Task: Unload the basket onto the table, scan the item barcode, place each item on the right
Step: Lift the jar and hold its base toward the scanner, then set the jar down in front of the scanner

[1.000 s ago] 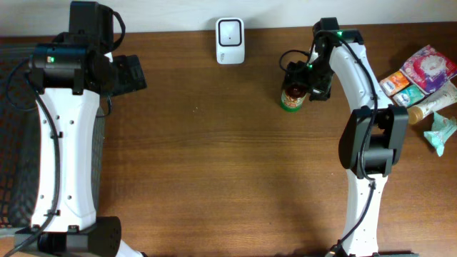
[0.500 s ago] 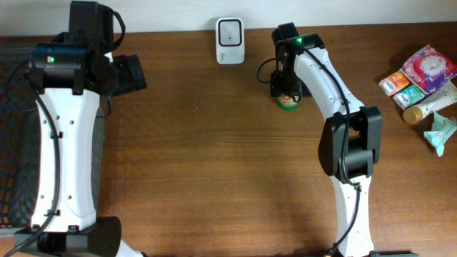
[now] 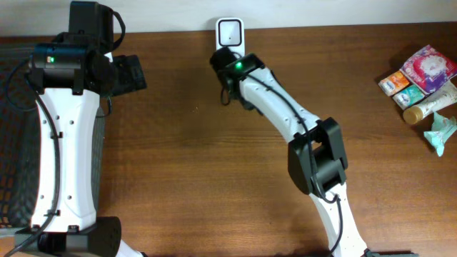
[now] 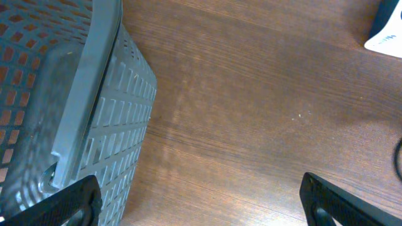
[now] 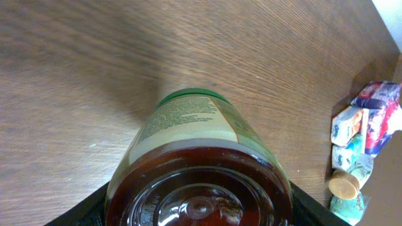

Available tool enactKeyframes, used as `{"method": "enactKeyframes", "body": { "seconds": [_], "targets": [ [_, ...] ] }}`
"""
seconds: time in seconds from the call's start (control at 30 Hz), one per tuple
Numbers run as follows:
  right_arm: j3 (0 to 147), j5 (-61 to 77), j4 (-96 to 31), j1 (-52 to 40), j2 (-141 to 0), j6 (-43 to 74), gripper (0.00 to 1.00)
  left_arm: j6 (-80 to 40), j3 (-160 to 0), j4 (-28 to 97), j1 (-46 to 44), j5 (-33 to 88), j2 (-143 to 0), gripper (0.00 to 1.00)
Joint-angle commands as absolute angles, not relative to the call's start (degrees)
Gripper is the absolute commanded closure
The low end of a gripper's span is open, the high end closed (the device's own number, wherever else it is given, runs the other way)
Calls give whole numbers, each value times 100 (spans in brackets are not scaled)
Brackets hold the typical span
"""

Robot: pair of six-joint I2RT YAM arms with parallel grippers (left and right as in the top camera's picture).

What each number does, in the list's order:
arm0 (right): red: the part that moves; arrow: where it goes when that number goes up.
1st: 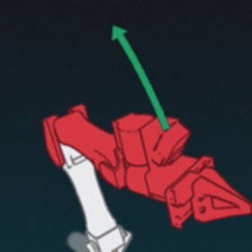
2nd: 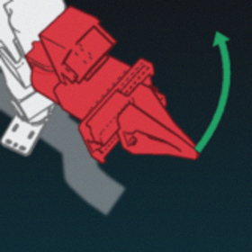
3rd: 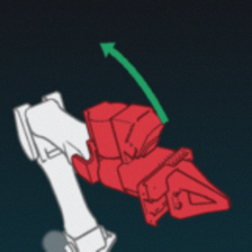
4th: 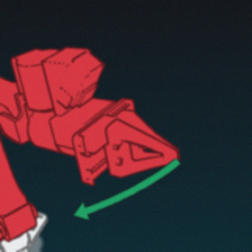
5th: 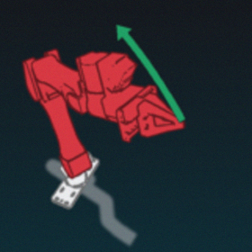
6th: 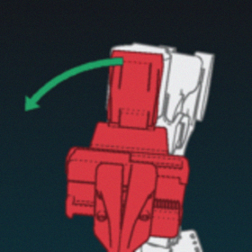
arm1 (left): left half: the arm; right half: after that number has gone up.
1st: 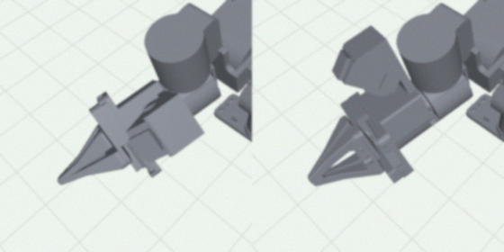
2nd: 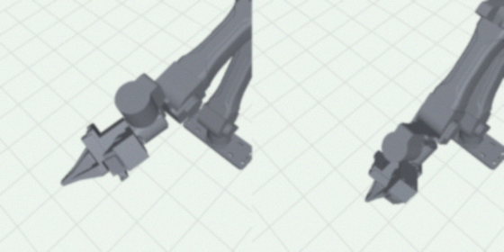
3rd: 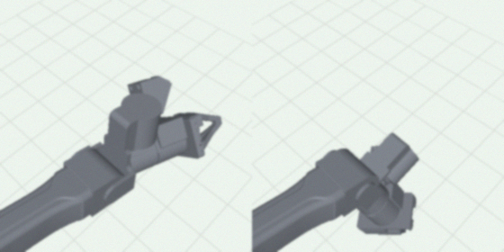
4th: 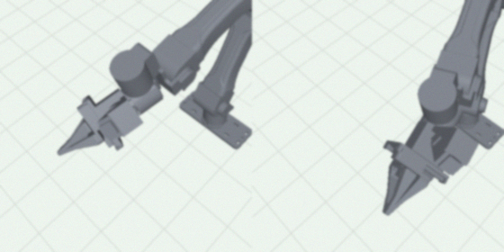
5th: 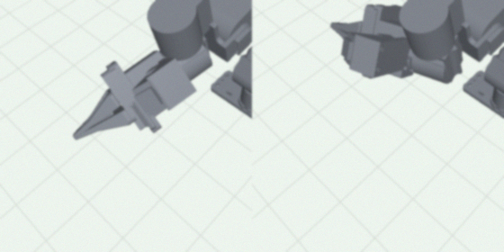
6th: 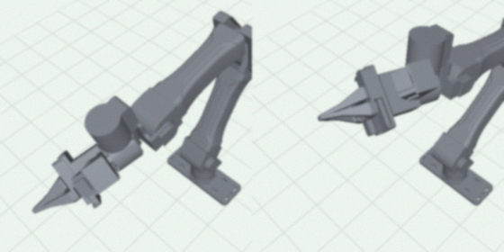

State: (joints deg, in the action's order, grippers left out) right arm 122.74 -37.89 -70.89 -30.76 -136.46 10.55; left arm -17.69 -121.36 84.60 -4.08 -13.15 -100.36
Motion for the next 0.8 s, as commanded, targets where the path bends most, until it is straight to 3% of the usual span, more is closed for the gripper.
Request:
{"method": "enactKeyframes", "body": {
  "seconds": [0.0, 0.2, 0.33, 0.37, 0.47, 0.6, 0.67, 0.77],
  "targets": [
    [12014, -4484, -7070, -3116, -13782, 1142, 38, -1704, -12191, 8466, -397, -1376, -10018, 1],
    [11515, -4480, -6960, -3111, -13832, 1142, 36, -1704, -12191, 8466, -397, -1376, -10016, 1],
    [11518, -2845, -6947, -3111, -13795, 1426, 19, -1704, -12191, 8466, -397, -1376, -10018, 1],
    [11824, -2099, -7030, -3111, -13793, 1553, 8, -1704, -12191, 8466, -397, -1376, -10016, 1],
    [12632, -1579, -7439, -3105, -13758, 1837, 0, -1704, -12191, 8466, -397, -1376, -10018, 1],
    [14440, -1358, -8289, -2746, -13673, 1876, 1, -1704, -12191, 8466, -397, -1376, -10018, 1],
    [14615, -652, -7881, -2397, -13673, 2128, 1, -1704, -12191, 8464, -397, -1376, -10016, 1],
    [14370, -174, -7140, -2014, -13841, 3529, 1, -1704, -12191, 8466, -397, -1376, -10016, 1]
  ]
}}
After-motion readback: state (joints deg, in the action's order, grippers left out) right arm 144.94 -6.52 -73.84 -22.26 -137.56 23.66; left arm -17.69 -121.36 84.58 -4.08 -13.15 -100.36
